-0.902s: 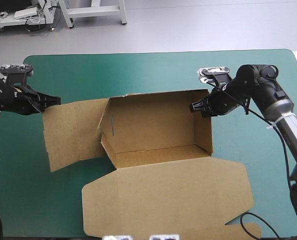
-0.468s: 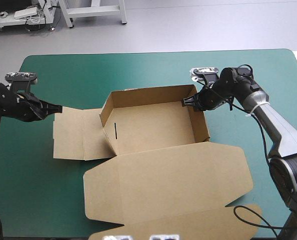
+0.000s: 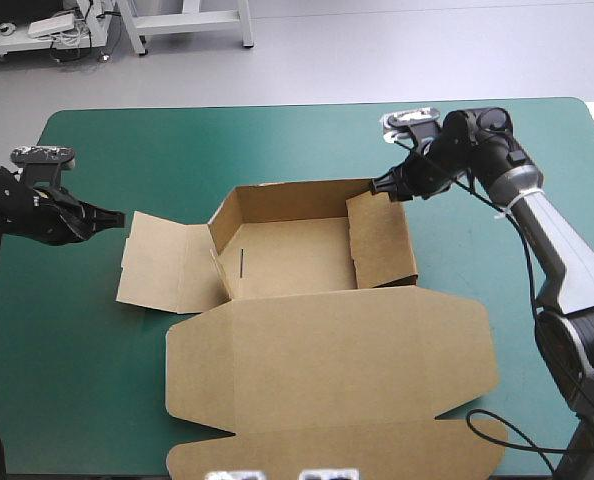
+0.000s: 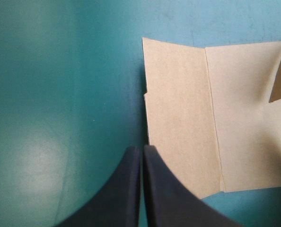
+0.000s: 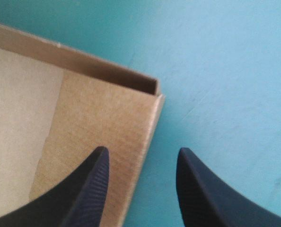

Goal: Fold the box

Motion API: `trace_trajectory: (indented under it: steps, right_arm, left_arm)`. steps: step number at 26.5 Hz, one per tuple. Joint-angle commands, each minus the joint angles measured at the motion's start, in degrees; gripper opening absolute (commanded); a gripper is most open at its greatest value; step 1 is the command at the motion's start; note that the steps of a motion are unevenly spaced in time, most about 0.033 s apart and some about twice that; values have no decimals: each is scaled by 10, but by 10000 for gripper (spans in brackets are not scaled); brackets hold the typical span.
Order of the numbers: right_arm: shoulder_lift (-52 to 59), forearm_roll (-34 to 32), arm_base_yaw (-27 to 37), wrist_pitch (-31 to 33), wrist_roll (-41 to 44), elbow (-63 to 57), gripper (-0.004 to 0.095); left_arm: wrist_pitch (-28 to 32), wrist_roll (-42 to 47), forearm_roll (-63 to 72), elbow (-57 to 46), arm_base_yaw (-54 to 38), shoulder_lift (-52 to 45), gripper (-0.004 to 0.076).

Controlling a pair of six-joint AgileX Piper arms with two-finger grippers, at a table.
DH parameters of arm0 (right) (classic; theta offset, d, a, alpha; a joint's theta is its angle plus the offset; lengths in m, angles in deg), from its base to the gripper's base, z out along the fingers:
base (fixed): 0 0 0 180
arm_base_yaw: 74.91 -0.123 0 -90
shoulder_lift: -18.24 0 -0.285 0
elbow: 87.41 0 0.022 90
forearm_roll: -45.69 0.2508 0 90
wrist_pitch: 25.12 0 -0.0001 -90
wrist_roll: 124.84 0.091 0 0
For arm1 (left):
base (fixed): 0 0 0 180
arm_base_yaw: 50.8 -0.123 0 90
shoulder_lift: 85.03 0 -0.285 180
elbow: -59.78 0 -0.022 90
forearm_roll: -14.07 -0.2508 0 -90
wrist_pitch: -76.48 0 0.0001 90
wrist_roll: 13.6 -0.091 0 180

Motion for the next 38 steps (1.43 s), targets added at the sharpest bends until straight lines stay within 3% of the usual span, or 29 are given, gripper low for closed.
trace_trajectory:
  steps: [1, 4, 9, 19, 24, 30, 35, 37, 38]
  right_arm:
    - [29, -53, 1, 36, -5, 103, 428]
    - [29, -83, 1, 85, 25, 176, 428]
    - [47, -83, 1, 86, 61, 206, 428]
    - [95, 34, 1, 86, 21, 31, 422]
    - [77, 36, 1, 61, 7, -56, 418]
    - [34, 54, 1, 55, -7, -73, 418]
    - [-17, 127, 1, 59, -59, -73, 417]
    - [-33, 112, 1, 68, -49, -73, 253]
    - [-35, 109, 1, 64, -48, -73, 71]
  left_arm:
    - [15, 0, 12, 16, 1, -20, 4]
    - [15, 0, 12, 16, 1, -20, 4]
    - [4, 0, 14, 16, 1, -20, 4]
    - [-7, 0, 36, 16, 1, -20, -4]
    - [-15, -9, 34, 16, 1, -20, -9]
    - [-16, -12, 35, 16, 1, -20, -9]
    - [-19, -12, 41, 16, 1, -20, -9]
    - [-19, -13, 44, 16, 1, -20, -9]
    - [-15, -13, 44, 16, 1, -20, -9]
